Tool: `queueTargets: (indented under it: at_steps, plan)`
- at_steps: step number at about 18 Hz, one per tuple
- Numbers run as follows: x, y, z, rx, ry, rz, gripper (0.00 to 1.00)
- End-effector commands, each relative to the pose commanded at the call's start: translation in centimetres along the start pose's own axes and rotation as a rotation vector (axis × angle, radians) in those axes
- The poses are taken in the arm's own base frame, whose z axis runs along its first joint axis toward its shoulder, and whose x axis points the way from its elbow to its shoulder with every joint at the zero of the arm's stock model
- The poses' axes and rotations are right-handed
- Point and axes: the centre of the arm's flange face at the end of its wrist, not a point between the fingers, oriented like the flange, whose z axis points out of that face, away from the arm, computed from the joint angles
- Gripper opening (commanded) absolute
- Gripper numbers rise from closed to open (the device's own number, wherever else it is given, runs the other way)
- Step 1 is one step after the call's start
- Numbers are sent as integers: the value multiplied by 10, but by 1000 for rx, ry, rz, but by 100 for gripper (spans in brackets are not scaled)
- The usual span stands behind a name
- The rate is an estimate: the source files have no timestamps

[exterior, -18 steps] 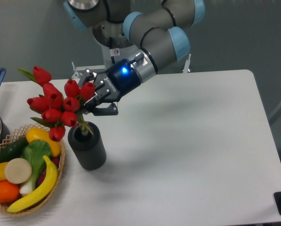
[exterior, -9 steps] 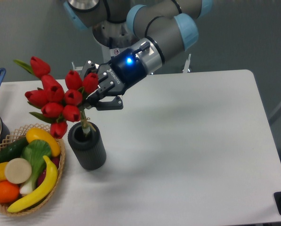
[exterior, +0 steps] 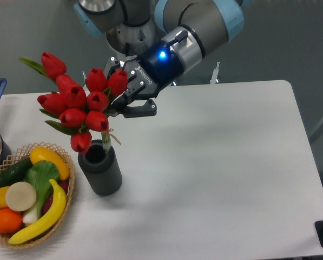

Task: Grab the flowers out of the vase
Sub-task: 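Lift the tulip bunch straight up out of the black vase, then carry the held tulips away from the vase over the open table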

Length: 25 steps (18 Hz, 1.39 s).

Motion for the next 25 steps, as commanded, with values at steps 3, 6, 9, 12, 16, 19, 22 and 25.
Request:
queueTargets:
  at_steps: [3,6,9,12,16,19,22,25]
  plan:
    - [-16,4,-26,0,-56,1,21]
    - [-35,1,-62,-4,-137,13,21]
    - [-54,9,-78,-149,-281,21,21]
    - [-72,28,-87,-316,-397,55,21]
    - [-96,58,-102,-521,-491,116,21]
    - [-112,81,-112,-698,-559,131,21]
    - [-123,103,-116,-837,-605,110,22]
    - [-129,112,-106,-975,-639,118,22]
